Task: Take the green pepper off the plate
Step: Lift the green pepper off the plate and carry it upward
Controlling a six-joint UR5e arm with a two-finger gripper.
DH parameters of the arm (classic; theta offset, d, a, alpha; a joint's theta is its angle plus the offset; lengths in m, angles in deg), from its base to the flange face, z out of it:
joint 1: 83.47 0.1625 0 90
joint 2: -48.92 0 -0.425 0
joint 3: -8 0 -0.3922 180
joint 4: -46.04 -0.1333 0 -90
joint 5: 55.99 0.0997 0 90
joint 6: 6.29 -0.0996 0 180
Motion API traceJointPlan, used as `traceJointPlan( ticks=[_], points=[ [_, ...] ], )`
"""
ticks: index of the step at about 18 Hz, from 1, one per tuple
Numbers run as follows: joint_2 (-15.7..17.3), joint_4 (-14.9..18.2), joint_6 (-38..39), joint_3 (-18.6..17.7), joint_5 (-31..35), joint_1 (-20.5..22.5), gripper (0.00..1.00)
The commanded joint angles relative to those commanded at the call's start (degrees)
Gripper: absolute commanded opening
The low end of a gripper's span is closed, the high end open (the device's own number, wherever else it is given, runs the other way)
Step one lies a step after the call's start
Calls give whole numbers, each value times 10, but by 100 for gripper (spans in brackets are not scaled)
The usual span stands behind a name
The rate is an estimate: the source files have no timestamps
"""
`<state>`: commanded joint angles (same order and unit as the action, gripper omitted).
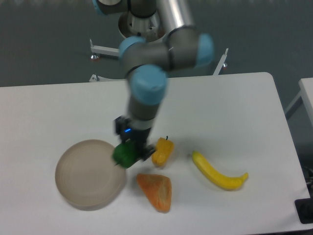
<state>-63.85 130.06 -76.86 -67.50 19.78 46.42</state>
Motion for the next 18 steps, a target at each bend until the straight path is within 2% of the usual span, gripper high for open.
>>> traceJointPlan(
  ticks=[5,9,12,15,18],
  points=[
    [2,4,-2,1,28,55,6],
    [-10,0,-100,-3,94,82,6],
    [-27,-5,-133,3,132,87,7],
    [-27,-3,-182,1,133,92,9],
    [-35,-4,-185,4,130,93,10]
  ],
)
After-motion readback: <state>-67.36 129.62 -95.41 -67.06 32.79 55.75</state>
